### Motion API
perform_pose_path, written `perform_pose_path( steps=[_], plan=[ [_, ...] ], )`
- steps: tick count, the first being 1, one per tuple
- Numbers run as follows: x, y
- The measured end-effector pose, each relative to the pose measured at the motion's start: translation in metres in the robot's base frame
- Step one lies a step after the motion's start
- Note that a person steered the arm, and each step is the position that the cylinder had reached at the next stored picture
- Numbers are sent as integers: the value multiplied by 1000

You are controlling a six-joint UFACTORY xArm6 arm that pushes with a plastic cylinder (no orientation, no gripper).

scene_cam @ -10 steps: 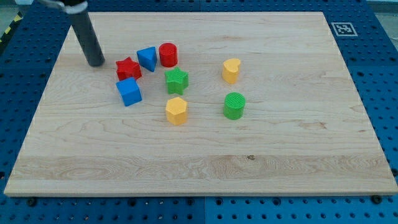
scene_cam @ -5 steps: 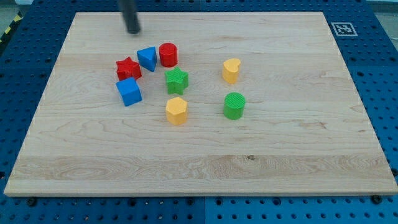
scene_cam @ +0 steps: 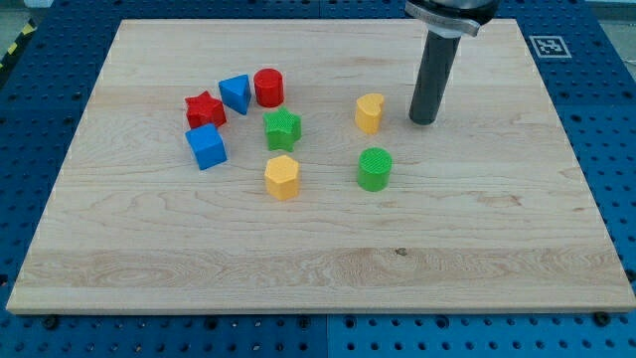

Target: Push the yellow heart left a bit

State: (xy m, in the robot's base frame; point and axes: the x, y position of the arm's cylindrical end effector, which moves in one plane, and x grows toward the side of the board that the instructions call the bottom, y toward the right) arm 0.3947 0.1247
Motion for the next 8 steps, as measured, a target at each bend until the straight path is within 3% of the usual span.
perform_pose_path(
  steps=[6,7,8],
  plan=[
    [0,-77],
    [7,-70],
    [53,-14]
  ],
)
